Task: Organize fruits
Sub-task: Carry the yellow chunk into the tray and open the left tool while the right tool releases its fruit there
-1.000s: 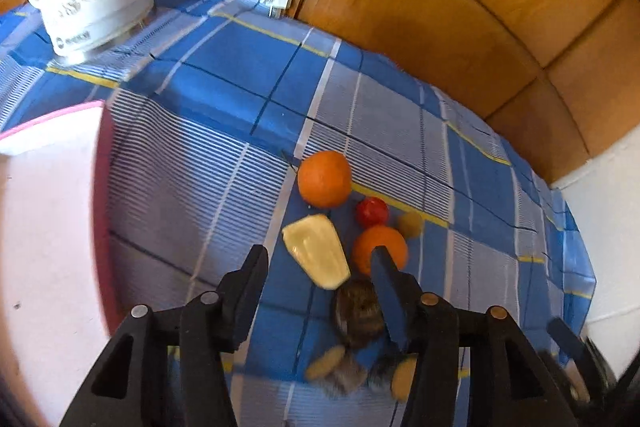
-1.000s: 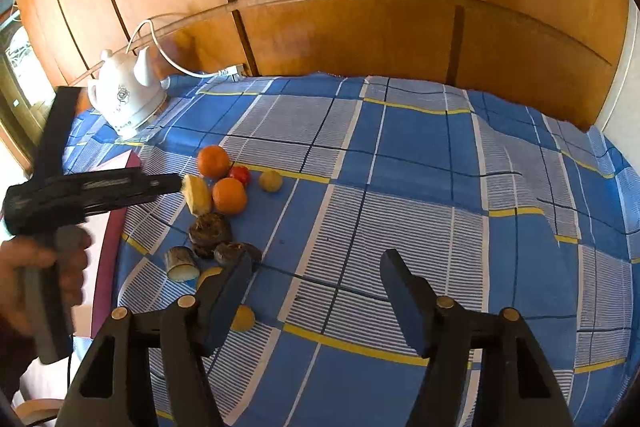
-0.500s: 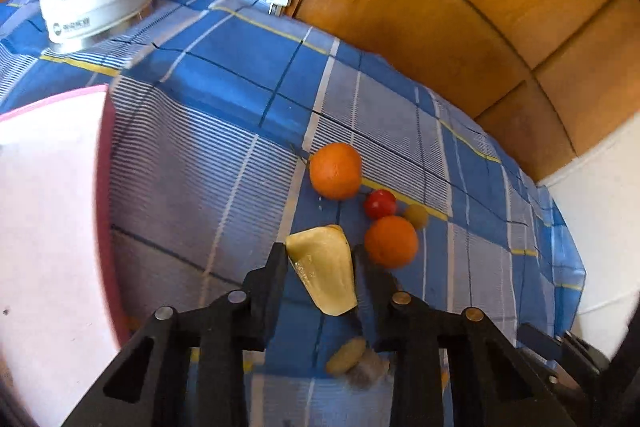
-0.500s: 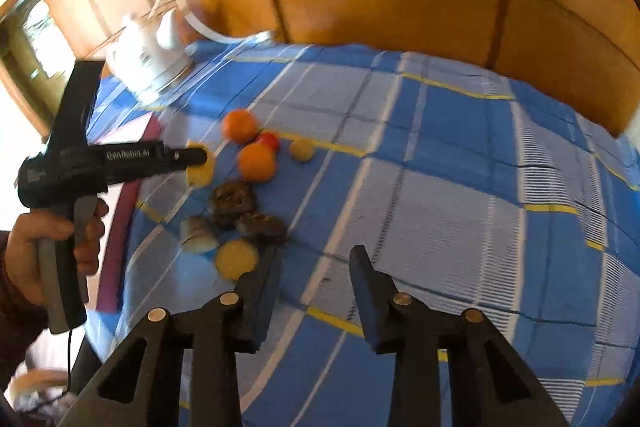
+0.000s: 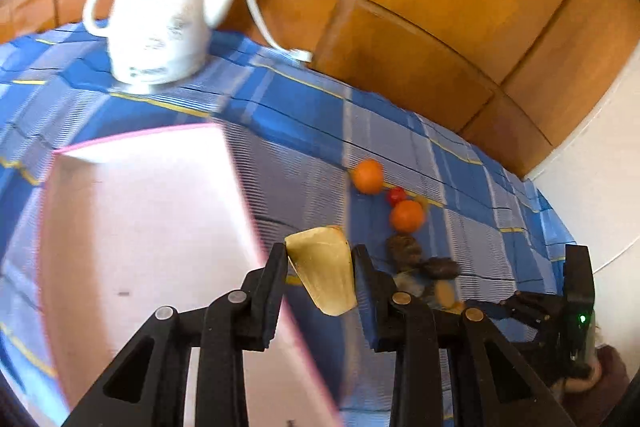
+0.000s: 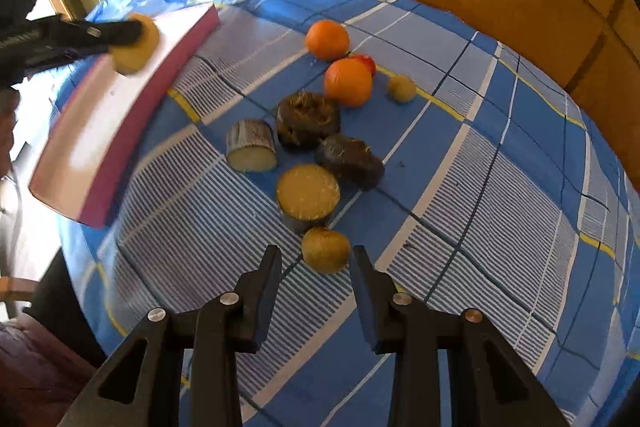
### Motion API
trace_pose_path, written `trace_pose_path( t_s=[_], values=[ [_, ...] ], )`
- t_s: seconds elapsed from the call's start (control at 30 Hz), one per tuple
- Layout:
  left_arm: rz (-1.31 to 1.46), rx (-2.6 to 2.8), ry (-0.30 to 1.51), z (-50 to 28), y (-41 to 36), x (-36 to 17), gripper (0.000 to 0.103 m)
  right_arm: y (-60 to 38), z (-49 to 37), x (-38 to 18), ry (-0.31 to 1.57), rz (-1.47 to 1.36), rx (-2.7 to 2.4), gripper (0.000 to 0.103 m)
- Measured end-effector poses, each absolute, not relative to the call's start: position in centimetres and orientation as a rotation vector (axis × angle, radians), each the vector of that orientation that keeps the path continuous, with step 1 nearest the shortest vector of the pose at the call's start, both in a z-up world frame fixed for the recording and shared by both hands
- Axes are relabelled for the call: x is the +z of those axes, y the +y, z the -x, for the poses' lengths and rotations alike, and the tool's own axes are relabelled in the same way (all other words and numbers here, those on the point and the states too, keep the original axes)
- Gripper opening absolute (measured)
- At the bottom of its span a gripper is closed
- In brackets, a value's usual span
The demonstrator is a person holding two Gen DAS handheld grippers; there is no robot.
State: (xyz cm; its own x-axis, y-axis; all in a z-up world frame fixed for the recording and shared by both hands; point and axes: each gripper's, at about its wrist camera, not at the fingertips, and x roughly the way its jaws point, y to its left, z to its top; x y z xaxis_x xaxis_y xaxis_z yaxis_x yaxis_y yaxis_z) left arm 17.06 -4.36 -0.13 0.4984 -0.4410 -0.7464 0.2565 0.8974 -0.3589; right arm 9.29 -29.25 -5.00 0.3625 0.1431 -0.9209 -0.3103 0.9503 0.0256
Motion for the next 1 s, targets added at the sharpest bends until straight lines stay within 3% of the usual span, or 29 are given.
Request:
trace_pose_path(
  t_s=[0.2, 0.4, 0.5, 1.0],
  values=[
    [0.192, -0.305, 0.96, -17.9, 0.8, -1.0, 0.033, -29.4, -10.2, -5.6, 1.17, 0.177, 0.265, 0.036],
    [0.191, -0.13, 0.977, -20.6, 4.7, -2.9, 0.034, -28.5, -10.4, -6.3, 1.169, 0.236, 0.252, 0.029],
    [0.241, -0.091, 0.98, -20.8, 6.1, -3.4, 0.041, -28.5, -10.2, -6.2, 1.167, 0.24, 0.254, 0.029],
    [0.176, 0.046, 0.936, -12.3, 6.0, -3.6, 0.049, -28.8, -9.5, -5.5, 1.196, 0.249, 0.308, 0.029]
  ],
)
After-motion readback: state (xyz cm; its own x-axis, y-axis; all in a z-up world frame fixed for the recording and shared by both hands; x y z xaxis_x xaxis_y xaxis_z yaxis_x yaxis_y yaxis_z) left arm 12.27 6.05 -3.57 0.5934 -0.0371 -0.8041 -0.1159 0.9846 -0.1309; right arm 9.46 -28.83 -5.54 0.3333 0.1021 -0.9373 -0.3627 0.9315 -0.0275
